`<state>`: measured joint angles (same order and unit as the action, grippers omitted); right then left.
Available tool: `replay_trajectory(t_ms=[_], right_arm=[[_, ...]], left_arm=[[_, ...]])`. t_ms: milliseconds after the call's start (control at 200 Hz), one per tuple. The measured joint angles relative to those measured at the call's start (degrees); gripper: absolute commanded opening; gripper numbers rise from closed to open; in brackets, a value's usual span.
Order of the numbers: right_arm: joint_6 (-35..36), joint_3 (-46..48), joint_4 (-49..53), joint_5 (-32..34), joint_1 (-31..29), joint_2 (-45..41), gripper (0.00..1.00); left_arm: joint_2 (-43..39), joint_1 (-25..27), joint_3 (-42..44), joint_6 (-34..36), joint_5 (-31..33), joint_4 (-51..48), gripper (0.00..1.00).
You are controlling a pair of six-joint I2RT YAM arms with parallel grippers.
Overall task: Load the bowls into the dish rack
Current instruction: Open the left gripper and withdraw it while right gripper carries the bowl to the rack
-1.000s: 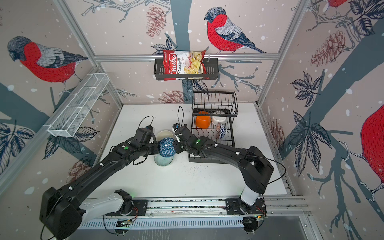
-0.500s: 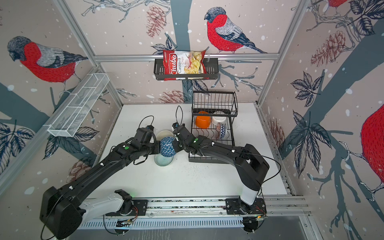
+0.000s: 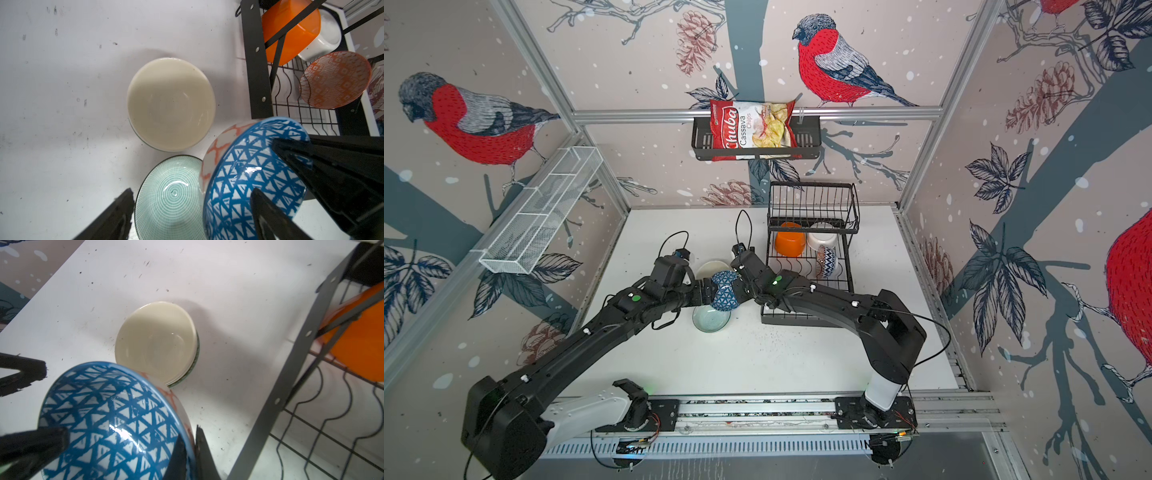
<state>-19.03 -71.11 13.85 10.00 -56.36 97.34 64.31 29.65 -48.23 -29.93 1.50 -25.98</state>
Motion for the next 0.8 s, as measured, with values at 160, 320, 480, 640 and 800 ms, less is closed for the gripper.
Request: replay_trajectory(t_ms=[160,320,480,640,800], right_arm=[[-0.5,0.4,1.1,4.3,0.0,-1.8,0.00],[-0.7,0.4,3.8,9.7,0.0,-3.1,0.00],[-0.9,1.2,6.9,14.9,0.9,-5.4,0.00],[-2.1,3.5,9.2,18.4,3.6,-9.0,0.00],[-3.4,6.3,11.1,20.6,6.8,-12.3,0.00]], left_arm=[[0.0,0.0,-0.2,0.3,0.0,0.7,0.87],[0.8,0.0,-1.0,0.5,-0.1,2.3,0.87],[2.7,0.0,-2.9,1.5,-1.5,3.0,0.86],[4.6,0.0,-3.4,1.9,-2.8,3.6,0.86],[6.5,1.1,-3.9,1.9,-3.4,4.4,0.86]])
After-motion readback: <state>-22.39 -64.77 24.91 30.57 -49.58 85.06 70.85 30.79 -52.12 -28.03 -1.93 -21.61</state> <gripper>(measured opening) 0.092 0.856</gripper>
